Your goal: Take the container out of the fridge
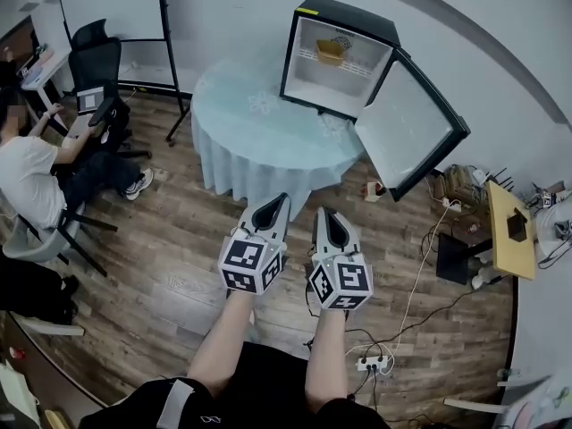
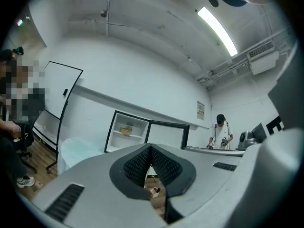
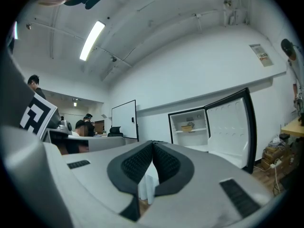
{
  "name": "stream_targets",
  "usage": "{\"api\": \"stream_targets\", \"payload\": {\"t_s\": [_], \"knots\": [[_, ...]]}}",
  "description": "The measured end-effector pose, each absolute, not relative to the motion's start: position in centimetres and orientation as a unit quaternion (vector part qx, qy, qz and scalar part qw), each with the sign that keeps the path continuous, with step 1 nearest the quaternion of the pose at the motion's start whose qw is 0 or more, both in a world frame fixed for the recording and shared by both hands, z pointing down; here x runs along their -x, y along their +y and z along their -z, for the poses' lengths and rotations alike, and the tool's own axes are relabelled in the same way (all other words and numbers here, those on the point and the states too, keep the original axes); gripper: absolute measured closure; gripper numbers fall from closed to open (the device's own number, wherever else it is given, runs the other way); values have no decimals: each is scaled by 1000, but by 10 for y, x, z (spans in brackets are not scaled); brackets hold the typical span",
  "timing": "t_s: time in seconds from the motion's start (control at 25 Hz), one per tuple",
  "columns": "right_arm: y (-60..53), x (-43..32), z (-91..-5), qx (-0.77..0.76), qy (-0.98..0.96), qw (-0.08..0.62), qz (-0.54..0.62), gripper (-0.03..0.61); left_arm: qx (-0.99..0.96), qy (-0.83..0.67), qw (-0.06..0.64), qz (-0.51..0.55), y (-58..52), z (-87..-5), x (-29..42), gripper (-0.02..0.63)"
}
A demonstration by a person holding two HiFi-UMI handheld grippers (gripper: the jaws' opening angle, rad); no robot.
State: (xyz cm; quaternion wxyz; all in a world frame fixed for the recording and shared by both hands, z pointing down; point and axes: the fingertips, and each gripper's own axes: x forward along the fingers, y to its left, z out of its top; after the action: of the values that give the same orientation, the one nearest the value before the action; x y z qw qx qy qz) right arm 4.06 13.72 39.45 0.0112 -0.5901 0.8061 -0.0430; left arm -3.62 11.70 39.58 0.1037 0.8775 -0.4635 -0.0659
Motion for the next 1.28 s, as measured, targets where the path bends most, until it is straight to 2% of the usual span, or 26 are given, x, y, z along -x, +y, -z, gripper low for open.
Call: {"api": "stream_targets", "payload": {"t_s": [0.68, 0.96, 1.28], "knots": [[40, -5, -357, 599, 800, 25, -9, 572, -878, -462, 82, 99, 14, -366, 78, 611], [23, -14, -358, 608, 794, 12, -15, 572, -883, -447, 83, 112, -3, -360, 68, 611], [-30, -28, -339, 605, 795, 35, -36, 572, -883, -450, 54, 119, -53, -340, 61, 611]]}}
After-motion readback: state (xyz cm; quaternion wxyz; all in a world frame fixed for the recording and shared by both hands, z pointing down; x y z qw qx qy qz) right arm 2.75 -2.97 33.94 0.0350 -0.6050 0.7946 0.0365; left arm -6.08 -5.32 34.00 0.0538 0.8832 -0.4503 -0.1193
